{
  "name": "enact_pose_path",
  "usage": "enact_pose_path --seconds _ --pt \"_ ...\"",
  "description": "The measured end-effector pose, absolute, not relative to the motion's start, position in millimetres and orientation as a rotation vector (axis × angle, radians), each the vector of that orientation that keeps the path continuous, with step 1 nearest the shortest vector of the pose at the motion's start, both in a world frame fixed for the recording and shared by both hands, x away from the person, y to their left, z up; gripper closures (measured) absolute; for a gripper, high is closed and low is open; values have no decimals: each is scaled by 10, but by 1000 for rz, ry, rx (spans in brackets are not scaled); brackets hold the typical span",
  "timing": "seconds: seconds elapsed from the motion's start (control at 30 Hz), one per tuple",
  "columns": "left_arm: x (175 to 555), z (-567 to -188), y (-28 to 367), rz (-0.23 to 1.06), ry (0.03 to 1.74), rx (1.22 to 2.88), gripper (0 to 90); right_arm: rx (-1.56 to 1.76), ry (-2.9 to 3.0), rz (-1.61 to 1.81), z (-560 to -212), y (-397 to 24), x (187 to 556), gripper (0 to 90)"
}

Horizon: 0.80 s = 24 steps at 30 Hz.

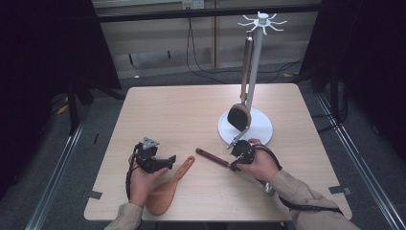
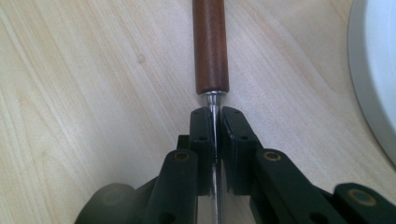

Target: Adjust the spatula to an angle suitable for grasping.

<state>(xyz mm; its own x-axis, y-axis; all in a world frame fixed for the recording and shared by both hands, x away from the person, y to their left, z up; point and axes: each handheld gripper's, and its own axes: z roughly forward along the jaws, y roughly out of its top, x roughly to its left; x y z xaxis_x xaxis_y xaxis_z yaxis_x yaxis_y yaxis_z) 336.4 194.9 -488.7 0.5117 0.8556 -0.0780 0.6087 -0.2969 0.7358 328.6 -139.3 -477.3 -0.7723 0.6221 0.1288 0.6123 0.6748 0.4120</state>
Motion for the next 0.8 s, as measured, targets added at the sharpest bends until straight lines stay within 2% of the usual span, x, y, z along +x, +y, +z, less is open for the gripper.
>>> enact_pose_path --seconds 0.4,0.8 --pt "3367 -4888 1942 443 1193 2019 130 1015 2831 710 -4780 -1367 3271 863" --pt "3387 -4879 1938 451 1182 2032 132 999 2634 1021 -4514 -1450 3180 869"
